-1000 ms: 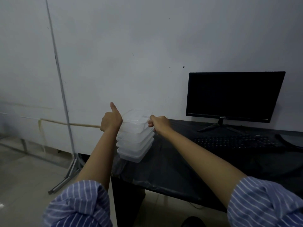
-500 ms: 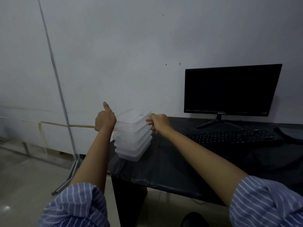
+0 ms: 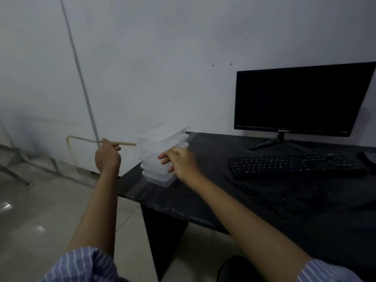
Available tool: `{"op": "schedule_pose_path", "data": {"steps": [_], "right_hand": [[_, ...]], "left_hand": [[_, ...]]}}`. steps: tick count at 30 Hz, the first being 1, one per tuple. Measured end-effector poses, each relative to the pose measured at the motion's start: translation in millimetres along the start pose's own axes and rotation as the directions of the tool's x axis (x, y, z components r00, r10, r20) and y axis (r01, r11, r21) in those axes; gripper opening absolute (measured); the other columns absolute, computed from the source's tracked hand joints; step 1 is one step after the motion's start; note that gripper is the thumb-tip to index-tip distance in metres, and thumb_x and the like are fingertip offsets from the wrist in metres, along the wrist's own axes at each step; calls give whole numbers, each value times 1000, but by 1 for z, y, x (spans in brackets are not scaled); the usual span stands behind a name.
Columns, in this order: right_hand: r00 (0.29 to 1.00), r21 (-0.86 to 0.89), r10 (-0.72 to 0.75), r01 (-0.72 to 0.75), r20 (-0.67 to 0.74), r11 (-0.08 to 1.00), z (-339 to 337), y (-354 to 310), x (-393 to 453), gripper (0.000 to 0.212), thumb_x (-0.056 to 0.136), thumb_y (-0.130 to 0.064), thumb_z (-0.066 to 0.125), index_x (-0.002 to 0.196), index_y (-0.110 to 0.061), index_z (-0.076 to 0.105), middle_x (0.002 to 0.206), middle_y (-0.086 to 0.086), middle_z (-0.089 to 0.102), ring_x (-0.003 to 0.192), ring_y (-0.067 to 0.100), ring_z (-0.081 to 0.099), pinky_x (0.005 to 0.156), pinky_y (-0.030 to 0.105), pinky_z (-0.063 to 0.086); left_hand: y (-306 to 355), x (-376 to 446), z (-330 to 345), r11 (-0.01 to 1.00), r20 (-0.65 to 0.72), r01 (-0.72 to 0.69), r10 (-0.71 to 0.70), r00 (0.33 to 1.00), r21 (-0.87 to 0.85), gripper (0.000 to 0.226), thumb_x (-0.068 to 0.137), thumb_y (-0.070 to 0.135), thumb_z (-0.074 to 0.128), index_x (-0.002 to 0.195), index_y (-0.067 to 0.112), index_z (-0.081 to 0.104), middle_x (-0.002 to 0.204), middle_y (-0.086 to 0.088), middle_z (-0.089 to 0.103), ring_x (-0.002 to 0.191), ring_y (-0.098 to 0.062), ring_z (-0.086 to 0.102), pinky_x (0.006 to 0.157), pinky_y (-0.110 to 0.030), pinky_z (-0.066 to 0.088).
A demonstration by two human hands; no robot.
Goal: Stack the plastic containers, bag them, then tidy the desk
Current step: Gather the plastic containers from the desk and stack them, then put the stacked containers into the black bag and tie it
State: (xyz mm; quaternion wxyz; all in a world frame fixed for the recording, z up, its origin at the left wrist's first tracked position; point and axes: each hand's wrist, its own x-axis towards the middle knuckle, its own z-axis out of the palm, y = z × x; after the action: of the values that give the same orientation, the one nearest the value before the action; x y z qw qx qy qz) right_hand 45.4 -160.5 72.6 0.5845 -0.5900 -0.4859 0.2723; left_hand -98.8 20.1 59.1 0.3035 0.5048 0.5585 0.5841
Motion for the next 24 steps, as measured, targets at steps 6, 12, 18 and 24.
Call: {"op": "schedule_pose_path", "data": {"steps": [6,12,18,24], "right_hand": [[966,60,63,-81,252,995,36,25,-45,29,99,-20,45,97,-5,69,76,-4,63,52,2,49,45,11,39],[870,11,85,-104,486,995,40,75,-98,27,92,-31,44,84,-27,69,73,-14,63,57,-5,54,58,16,47],[800,-74,189,-179,570,981,25,142,-116,23,93,-32,44,81,-31,64,79,-14,64,75,6,61,81,38,55],[752,-162,314,-271,580,949,19,189,-109,23,96,-26,45,89,-22,67,89,-4,66,83,16,64,80,38,56]], "left_hand": [[-58,-23,-24,983,-111,-11,32,993,182,31,96,9,32,95,5,64,107,-13,71,102,-31,62,84,-34,46],[-139,-55,-47,974,-219,206,-181,959,95,44,98,22,25,92,8,67,107,-15,71,99,-36,61,89,-43,48],[-221,-113,-46,888,-185,458,-442,878,54,48,99,28,25,96,5,67,112,-18,69,79,-32,58,83,-40,47],[-285,-163,-42,748,-60,623,-628,776,231,35,100,15,42,123,-9,54,123,-24,63,116,-38,59,94,-39,47]]}}
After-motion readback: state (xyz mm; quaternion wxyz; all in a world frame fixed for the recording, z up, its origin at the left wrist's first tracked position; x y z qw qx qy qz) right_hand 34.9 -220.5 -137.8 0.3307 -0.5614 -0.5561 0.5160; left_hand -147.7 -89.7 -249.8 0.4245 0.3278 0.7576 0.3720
